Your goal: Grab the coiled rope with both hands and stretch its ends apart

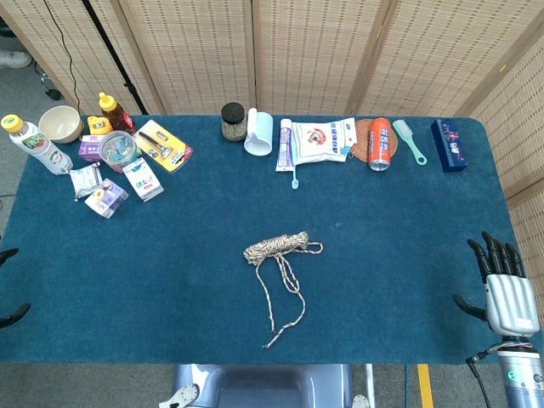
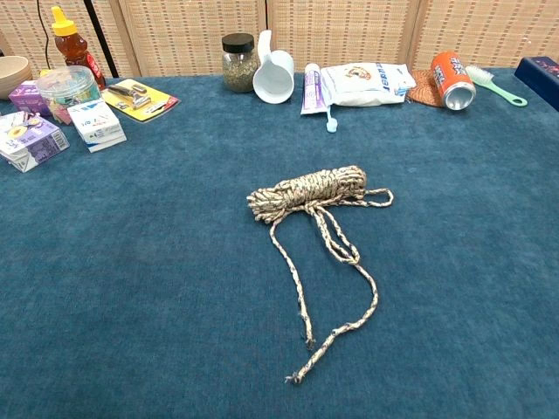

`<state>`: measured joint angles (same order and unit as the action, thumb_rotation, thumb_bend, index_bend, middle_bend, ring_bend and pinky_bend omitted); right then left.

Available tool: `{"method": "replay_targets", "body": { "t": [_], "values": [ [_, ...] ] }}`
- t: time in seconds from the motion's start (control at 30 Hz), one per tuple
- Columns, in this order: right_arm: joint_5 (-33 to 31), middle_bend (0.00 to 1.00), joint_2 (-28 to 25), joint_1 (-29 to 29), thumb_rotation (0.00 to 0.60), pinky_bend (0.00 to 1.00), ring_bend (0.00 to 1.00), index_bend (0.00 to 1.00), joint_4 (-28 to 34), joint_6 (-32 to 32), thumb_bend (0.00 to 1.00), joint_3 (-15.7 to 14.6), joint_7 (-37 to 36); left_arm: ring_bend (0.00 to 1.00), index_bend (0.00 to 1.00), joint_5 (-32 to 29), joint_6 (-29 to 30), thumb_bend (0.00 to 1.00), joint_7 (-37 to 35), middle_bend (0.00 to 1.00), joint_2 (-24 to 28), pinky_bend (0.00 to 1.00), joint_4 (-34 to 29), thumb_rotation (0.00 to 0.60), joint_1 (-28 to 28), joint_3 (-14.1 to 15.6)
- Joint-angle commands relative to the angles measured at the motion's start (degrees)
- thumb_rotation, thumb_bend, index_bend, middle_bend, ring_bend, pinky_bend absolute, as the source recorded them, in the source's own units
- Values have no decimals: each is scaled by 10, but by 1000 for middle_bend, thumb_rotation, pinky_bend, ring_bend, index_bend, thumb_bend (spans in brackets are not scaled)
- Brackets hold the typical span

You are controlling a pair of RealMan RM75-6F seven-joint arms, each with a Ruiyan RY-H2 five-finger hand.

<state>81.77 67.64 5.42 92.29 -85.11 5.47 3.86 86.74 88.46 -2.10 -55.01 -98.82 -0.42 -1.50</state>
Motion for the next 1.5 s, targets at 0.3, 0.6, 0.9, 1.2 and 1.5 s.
{"method": "replay_targets", "body": {
  "t": [0.3, 0.6, 0.9, 1.2, 1.5],
  "values": [
    [4, 0, -2, 1, 600, 0, 0, 114, -3, 3, 179, 2, -10, 64, 176, 0, -2, 133, 6, 65, 5, 0, -8, 600, -6, -5],
    [36, 0, -15, 14, 600, 0, 0, 127, 7, 12, 180, 0, -38, 64, 176, -4, -1, 132, 3, 65, 16, 0, -11, 600, -11, -13],
    [88, 0, -17, 52, 600, 0, 0, 193, 27, 46, 180, -8, -74, 63, 181, -5, -7, 132, 3, 65, 27, 0, -20, 600, -14, -10],
    [170, 27, 18, 132, 600, 0, 0, 317, 34, 123, 183, -24, -118, 64, 184, -11, -16, 133, 9, 64, 32, 0, -26, 600, -21, -15],
    [210, 96, 68, 213, 600, 0, 0, 394, 22, 210, 287, -31, -105, 64, 184, -18, -24, 132, 7, 65, 35, 0, -22, 600, -28, -18]
  ]
}}
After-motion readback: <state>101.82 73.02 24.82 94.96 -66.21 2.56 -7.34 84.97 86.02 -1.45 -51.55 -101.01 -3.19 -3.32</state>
